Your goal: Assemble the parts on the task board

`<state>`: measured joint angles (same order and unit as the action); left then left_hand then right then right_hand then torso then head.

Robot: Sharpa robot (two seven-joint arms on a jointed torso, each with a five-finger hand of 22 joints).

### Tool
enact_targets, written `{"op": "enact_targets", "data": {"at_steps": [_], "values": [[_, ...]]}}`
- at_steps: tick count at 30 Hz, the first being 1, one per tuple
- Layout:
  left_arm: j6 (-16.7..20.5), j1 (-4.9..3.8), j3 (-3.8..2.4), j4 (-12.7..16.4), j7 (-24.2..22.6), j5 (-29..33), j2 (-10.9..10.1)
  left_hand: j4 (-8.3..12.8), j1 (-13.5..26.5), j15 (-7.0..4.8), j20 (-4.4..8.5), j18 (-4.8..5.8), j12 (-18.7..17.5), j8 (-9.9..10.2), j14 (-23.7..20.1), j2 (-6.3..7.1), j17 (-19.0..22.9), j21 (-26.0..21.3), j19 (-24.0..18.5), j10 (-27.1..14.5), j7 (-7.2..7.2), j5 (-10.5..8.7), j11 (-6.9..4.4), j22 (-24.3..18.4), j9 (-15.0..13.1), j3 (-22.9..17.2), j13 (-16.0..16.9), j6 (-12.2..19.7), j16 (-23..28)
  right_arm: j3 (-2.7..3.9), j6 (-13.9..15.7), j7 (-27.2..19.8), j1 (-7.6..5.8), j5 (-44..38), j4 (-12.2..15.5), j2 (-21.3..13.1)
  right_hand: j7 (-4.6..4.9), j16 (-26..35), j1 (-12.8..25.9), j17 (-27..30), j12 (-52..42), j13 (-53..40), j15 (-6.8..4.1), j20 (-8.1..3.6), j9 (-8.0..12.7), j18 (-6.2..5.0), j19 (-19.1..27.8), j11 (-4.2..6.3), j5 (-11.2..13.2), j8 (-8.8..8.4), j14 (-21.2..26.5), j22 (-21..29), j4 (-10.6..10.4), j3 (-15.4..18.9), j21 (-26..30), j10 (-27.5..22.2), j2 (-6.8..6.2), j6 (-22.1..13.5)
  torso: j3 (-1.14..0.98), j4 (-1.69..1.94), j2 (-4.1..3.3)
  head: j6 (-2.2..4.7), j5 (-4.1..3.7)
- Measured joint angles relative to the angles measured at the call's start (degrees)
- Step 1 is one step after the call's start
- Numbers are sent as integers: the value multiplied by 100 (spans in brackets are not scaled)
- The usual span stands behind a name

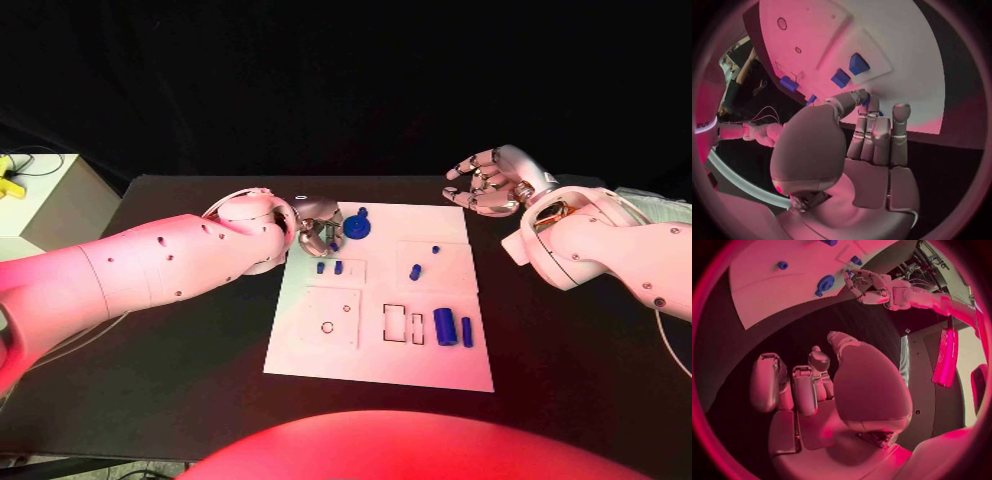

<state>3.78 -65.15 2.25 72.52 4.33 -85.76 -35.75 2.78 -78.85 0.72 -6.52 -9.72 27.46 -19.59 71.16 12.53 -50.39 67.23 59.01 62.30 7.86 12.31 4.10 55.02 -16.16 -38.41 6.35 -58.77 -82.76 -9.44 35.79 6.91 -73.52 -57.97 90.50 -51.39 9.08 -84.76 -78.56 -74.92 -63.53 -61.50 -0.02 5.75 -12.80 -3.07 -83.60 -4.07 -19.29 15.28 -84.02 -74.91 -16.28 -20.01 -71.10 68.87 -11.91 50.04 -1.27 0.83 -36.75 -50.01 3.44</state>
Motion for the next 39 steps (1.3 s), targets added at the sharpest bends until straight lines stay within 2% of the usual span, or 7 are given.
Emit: {"op": "enact_targets", "data": {"at_steps": [12, 21, 31, 37, 39], "values": [[5, 0, 5, -23, 10, -1, 20, 0, 0, -20, 6, 0, 49, 0, 20, 0, -7, 0, 6, 10, 0, -1, -9, -27, 1, 32, 42, 0, -19, 0, 0, 1, 4, 0, -4, 3, 0, 0, 0, 0, 0, 0, 0, 0, 0, -1, 0, 0, 0, 0, 0, 0, 0, 0, 0, 0, 0, 0, -2, 0, 0, 0, 7], [-3, -9, 40, -62, 10, -1, 61, 15, 15, -20, 6, 0, 67, 1, 20, -15, 13, 0, 6, 10, 0, 0, -8, -34, -9, 47, 68, 0, -18, 0, -1, 1, 7, -1, -5, 1, 0, 0, 0, 1, 0, -1, 0, 0, 0, 0, 0, 0, 0, 0, 0, -3, 0, 0, 0, 0, 0, 0, -5, -3, -2, 0, 9], [-20, -12, 48, -61, 21, -1, 66, 15, 32, -20, 6, 1, 66, 22, 19, -31, 91, -28, -38, -17, -1, 0, 10, -91, -10, 47, 72, 1, -18, 0, -1, 1, 8, -1, 2, -12, 0, 0, 0, 1, 0, -1, 0, 0, 0, 0, 0, 0, 0, 0, 0, -4, 0, 0, 0, 0, 0, 0, -8, -4, -3, 0, -14], [-18, -10, 50, -45, 33, -1, 55, 30, 31, 5, -12, 1, 67, 105, -5, -31, 122, -50, -58, -90, 22, -23, 23, -107, -5, 63, 107, 91, -18, 0, -1, 1, 9, -1, 5, -16, 0, 0, 0, 1, 0, -1, 0, 0, 0, 0, 0, 0, 0, 0, 0, -4, 0, 0, 0, 0, 0, 0, -8, -2, -3, 0, -18], [-17, -8, 53, -31, 44, -1, 46, 30, 31, 24, -14, 1, 96, 253, -24, -32, 112, -50, -79, -135, 54, -23, 42, -103, 46, 63, 144, 274, -18, 0, 0, 0, 9, -1, 6, -18, 0, 0, 0, 1, 0, -1, 0, 0, 0, 0, 0, 0, 0, 0, 0, -3, 0, 0, 0, 0, 0, 0, -6, -1, -3, 0, -19]]}}
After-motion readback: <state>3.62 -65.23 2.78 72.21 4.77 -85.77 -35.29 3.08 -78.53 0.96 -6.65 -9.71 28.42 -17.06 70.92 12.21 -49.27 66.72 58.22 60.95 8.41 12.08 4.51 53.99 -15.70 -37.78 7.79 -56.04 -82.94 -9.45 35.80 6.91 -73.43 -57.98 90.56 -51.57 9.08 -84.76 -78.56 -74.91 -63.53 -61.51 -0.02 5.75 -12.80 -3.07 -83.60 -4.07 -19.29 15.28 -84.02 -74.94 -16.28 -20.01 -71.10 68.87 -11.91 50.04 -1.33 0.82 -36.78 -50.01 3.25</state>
